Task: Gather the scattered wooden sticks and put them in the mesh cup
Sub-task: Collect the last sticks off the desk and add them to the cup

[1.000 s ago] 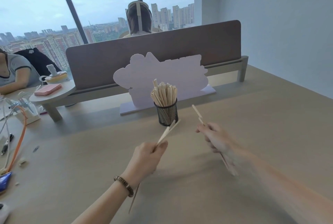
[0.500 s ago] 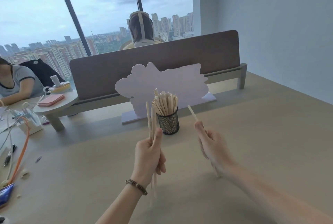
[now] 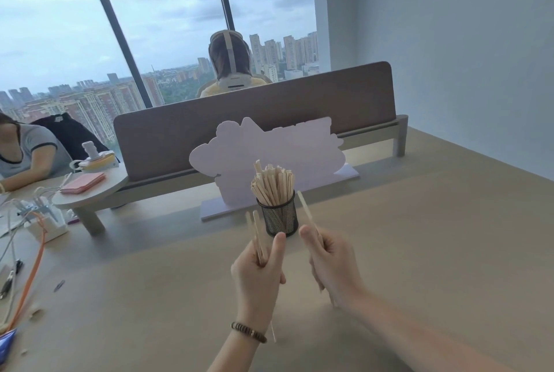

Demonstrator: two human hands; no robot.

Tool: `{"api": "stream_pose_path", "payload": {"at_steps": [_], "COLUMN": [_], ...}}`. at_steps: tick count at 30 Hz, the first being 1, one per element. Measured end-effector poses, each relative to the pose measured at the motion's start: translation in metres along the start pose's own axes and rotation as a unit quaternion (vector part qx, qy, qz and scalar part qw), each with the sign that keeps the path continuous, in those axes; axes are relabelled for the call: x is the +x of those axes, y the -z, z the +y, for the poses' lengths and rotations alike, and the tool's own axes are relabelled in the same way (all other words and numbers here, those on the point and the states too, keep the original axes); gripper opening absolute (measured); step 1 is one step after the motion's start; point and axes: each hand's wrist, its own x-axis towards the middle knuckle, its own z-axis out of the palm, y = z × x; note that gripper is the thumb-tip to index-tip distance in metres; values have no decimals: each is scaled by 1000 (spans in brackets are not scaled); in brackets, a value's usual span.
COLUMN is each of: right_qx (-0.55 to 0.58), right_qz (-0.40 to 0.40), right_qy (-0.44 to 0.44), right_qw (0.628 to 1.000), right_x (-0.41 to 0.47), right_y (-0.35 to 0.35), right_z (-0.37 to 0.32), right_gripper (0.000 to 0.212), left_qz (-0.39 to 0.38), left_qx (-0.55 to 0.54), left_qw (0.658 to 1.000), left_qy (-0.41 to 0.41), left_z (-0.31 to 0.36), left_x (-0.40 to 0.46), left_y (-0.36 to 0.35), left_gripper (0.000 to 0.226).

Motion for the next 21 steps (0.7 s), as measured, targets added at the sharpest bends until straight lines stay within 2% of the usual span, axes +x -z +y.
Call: {"api": "stream_pose_path", "payload": {"at_steps": [3, 7, 10, 12, 17, 21], "right_qx": [-12, -31, -17, 9, 5, -4], "right_qz": [16, 33, 35, 32, 53, 54], "right_qy": [1, 0, -2, 5, 12, 8], "right_qw": [1000, 999, 999, 999, 998, 998], "right_x": [-4, -7, -8, -10, -5, -1], "right_y": [0, -1, -2, -2, -2, 0], "right_z": [8, 15, 17, 16, 22, 25], "right_gripper": [71, 70, 71, 69, 62, 61], "left_qz": [-7, -14, -28, -28, 9, 25], "left_qx": [11, -20, -58, -66, -59, -67], "left_qw": [1000, 997, 994, 995, 998, 997], "left_qy": [23, 72, 91, 73, -5, -4], "left_z": [-11, -5, 1, 3, -3, -6], "left_x": [-9, -13, -8, -3, 11, 8], "left_y": [-1, 1, 1, 1, -2, -5], "left_gripper": [51, 33, 47, 56, 55, 58]}}
